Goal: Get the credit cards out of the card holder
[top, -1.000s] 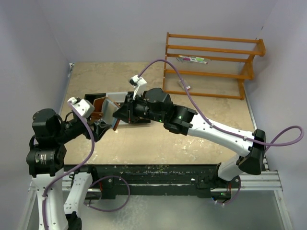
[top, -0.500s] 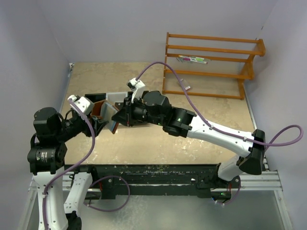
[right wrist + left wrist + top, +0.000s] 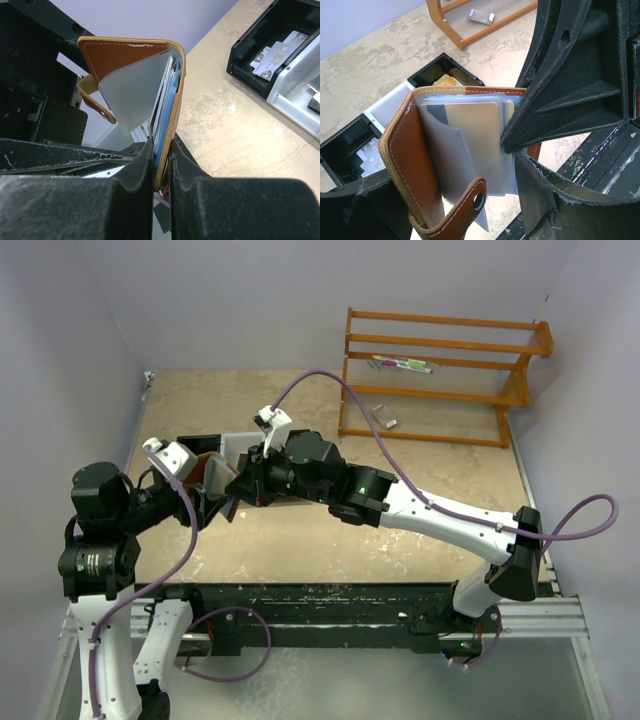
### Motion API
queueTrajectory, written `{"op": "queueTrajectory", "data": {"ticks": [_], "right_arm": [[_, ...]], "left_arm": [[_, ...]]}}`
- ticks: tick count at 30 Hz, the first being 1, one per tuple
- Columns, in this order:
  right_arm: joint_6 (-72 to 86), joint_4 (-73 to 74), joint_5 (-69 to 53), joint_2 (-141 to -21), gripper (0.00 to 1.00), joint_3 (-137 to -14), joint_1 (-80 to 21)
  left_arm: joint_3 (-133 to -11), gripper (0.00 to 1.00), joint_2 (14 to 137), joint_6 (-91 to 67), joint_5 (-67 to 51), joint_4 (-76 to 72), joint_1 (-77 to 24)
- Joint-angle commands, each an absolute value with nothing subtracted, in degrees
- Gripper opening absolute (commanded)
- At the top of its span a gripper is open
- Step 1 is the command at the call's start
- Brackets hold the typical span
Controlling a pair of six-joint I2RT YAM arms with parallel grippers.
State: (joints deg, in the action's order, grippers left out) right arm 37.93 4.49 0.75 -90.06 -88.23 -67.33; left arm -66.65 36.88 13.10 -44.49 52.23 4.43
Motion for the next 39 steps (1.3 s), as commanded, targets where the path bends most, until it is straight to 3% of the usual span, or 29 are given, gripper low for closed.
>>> {"op": "queueTrajectory", "data": {"ticks": [1,7,16,39], "right_arm": [[38.4,0.5,1.0,-88.7,0.0,-91.5,-67.9],[38.3,0.6,0.7,-88.1,0.0,-91.3,-68.2],[38.3,0.6,0.2,-87.2,0.0,-90.8,-68.2],[37.1,-0.3,1.5,-83.4,0.0,-83.7,-68.2]], "left_arm": [[-66.9,0.72,37.8,15.3,-48.0,53.0,4.2],[-65.6,0.66,37.8,16.1,-38.4,49.3,4.2],[-65.0,0.65,36.2,19.3,-34.9,48.9,4.2],[-71.8,0.64,35.6,13.6,-39.2,52.8,4.2]]}}
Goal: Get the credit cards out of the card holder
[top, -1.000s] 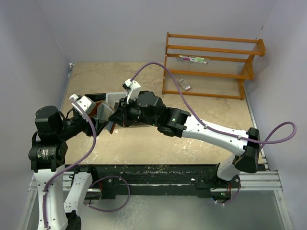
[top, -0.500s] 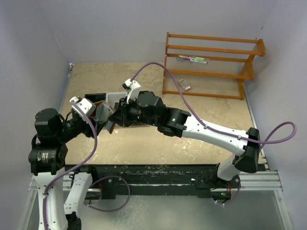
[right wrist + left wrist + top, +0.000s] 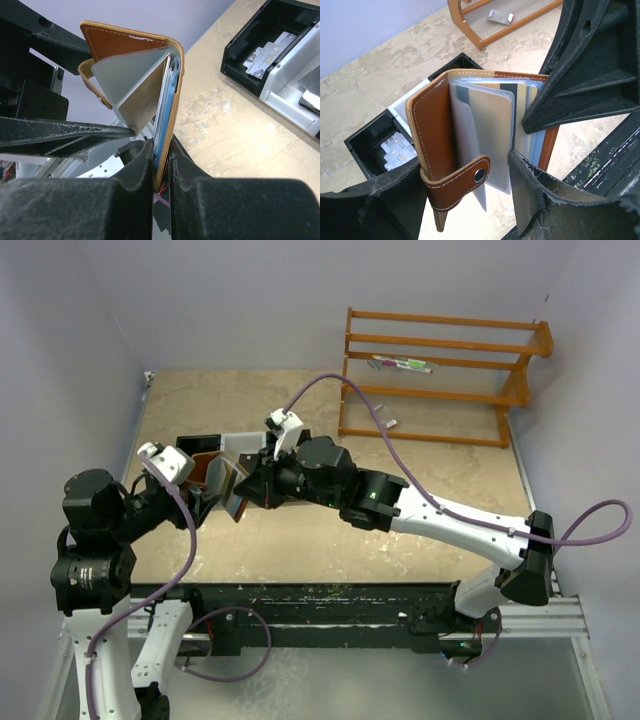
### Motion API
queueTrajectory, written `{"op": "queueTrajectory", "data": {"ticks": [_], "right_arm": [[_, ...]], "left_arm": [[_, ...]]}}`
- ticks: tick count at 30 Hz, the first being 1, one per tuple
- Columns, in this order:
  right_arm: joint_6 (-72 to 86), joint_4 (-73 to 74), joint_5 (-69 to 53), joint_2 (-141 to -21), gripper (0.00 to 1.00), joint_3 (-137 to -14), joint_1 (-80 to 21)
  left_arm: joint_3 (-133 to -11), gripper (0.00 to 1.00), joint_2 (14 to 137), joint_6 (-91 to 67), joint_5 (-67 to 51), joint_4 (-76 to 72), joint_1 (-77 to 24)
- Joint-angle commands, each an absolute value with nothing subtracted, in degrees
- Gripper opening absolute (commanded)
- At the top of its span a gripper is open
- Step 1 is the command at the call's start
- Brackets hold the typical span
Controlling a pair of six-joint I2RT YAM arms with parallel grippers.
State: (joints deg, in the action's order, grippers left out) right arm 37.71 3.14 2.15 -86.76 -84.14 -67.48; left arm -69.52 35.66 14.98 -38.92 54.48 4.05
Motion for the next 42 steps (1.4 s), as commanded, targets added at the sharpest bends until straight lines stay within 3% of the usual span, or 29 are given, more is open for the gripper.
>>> {"op": "queueTrajectory", "data": {"ticks": [1,7,12,17,26,31,40,42], "right_arm": [[37.2,-0.3,1.6,-83.2,0.0,-83.6,-68.2],[37.7,-0.9,-2.4,-81.6,0.0,-81.6,-68.1],[36.3,-2.6,-5.3,-79.9,0.0,-79.9,-68.1],[36.0,-3.7,-6.7,-78.7,0.0,-78.6,-68.0],[34.6,-7.0,-9.3,-76.9,0.0,-75.9,-67.3],[36.3,-16.9,-19.8,-73.5,0.0,-68.8,-62.7],[40.1,-27.6,-29.9,-70.8,0.0,-61.0,-56.7],[40.2,-28.4,-31.0,-71.2,0.14,-60.1,-55.9]], "left_arm": [[-71.8,0.64,35.4,13.8,-38.8,52.9,4.2],[-71.2,0.61,34.7,14.5,-35.3,53.3,4.2],[-71.8,0.48,35.1,13.1,-29.6,52.4,4.2],[-72.1,0.44,35.0,12.1,-29.1,52.1,4.2],[-75.3,0.42,38.6,10.5,-47.3,58.3,4.2],[-77.6,0.24,41.4,10.7,-53.5,61.6,4.2],[-79.2,0.09,43.4,7.4,-60.0,61.9,4.2],[-79.5,0.02,44.4,5.3,-62.6,61.5,4.2]]}}
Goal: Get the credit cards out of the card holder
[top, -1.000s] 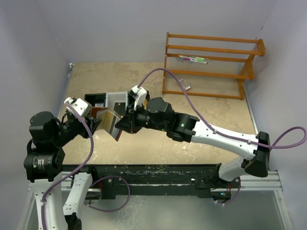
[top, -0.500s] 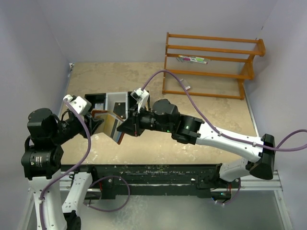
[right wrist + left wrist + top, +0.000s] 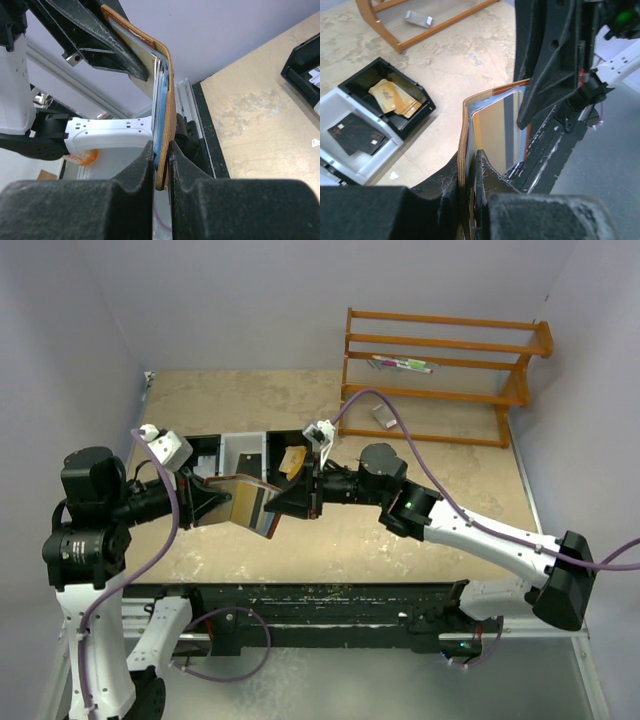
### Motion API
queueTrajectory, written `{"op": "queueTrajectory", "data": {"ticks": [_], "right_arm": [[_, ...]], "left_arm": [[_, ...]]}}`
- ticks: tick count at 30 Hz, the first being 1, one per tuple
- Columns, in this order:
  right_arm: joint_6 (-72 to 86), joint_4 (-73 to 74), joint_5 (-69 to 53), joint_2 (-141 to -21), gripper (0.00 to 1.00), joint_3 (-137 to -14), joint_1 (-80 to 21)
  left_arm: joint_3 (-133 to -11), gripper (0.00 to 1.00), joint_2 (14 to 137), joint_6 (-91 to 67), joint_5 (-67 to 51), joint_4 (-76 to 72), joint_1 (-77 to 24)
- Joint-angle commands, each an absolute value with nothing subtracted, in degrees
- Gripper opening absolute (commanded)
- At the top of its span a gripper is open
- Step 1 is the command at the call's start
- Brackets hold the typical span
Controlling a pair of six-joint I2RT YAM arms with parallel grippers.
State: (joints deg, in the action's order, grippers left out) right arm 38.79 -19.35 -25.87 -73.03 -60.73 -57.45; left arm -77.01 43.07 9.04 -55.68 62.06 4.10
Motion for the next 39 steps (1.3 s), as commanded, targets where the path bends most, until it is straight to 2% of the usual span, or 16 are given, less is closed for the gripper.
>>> {"op": "queueTrajectory", "data": {"ticks": [1,5,9,12,14,16,20,22,25,28,31,34,39], "right_arm": [[40.6,-29.2,-31.6,-71.5,0.25,-59.5,-55.5],[42.7,-35.0,-33.2,-72.1,0.63,-56.5,-54.9],[42.5,-37.3,-34.8,-71.1,0.71,-55.9,-54.8],[41.8,-36.6,-34.3,-70.2,0.71,-56.2,-54.8],[41.5,-35.3,-34.2,-70.4,0.68,-57.1,-54.8],[42.1,-35.1,-34.2,-70.7,0.6,-57.2,-54.9],[45.1,-37.6,-35.7,-71.8,0.28,-57.2,-54.8],[45.4,-37.3,-38.5,-72.3,0.17,-59.9,-54.8],[45.9,-38.1,-40.8,-71.9,0.0,-60.1,-54.8],[46.4,-38.8,-41.3,-70.4,0.0,-59.4,-54.9],[46.4,-38.2,-41.5,-69.1,0.0,-59.3,-54.8],[47.1,-39.1,-42.6,-68.8,0.0,-59.5,-54.8],[47.8,-39.8,-43.2,-69.0,0.0,-59.7,-54.9]], "left_arm": [[-79.6,0.0,44.9,4.0,-64.0,61.2,4.2],[-79.1,0.0,46.7,-1.1,-69.8,59.2,4.2],[-77.3,0.0,46.8,-7.4,-72.4,53.8,4.2],[-76.9,0.0,47.1,-10.7,-73.8,51.4,4.3],[-77.0,0.0,47.0,-12.1,-74.5,50.3,4.2],[-76.9,0.0,47.1,-12.5,-75.3,50.2,4.2],[-76.3,0.0,47.7,-12.8,-78.2,51.0,4.3],[-76.1,0.0,48.0,-12.4,-80.2,51.3,4.3],[-76.5,0.13,48.7,-11.5,-79.9,52.0,4.2],[-79.3,0.36,49.7,-5.4,-73.7,56.7,4.2],[-79.8,0.49,49.4,-0.6,-65.2,58.8,4.2],[-78.7,0.51,49.4,0.9,-65.6,60.1,4.3],[-78.1,0.5,49.3,-1.1,-74.0,59.5,4.2]]}}
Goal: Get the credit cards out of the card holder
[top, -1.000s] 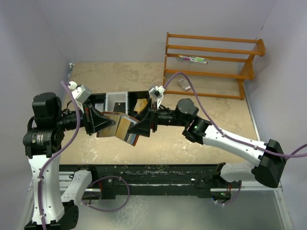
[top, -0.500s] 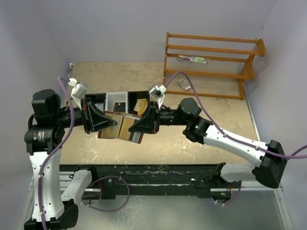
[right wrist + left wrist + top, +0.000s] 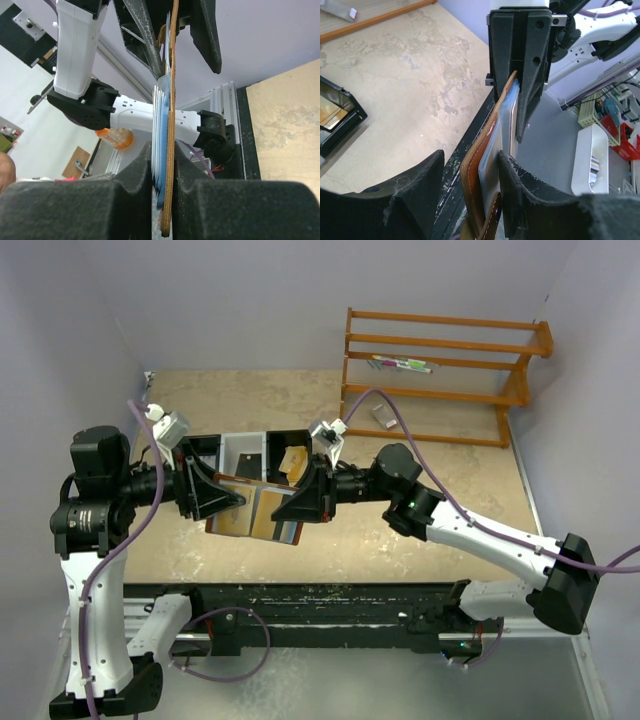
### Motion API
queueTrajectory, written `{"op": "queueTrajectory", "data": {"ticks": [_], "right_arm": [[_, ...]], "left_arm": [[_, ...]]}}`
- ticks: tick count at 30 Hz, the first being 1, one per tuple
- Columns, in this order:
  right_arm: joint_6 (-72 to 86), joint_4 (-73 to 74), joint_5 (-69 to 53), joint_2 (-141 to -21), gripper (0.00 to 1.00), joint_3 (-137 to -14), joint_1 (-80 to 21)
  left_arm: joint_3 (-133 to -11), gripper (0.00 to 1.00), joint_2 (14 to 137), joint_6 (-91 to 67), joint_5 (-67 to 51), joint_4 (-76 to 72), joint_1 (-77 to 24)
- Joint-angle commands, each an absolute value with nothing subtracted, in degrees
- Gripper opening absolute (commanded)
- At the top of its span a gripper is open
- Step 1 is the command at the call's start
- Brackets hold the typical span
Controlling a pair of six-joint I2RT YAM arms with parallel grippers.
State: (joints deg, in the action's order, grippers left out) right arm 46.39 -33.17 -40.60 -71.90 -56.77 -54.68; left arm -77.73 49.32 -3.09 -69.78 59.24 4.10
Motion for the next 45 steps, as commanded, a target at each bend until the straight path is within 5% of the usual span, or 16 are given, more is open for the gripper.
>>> {"op": "queueTrajectory", "data": {"ticks": [1,8,17,22,33,45], "right_arm": [[47.9,-39.9,-43.2,-69.0,0.0,-59.7,-54.8],[48.2,-39.7,-41.6,-69.1,0.0,-59.7,-54.6],[50.0,-40.9,-41.0,-69.2,0.0,-60.9,-53.8],[51.2,-41.1,-40.5,-69.5,0.0,-60.9,-52.8],[55.2,-45.2,-41.0,-70.1,0.0,-58.9,-50.6],[59.4,-52.5,-43.2,-71.0,0.0,-54.3,-49.3]], "left_arm": [[-78.1,0.49,49.4,-1.5,-75.5,59.2,4.2],[-77.3,0.53,49.5,-1.3,-82.9,61.3,4.2],[-78.3,0.69,49.0,5.5,-73.3,64.5,4.2],[-78.4,0.7,49.0,5.2,-73.2,63.4,4.2],[-75.5,0.49,50.6,-4.7,-77.9,53.4,4.3],[-74.0,0.09,50.5,-12.3,-81.3,46.3,4.3]]}}
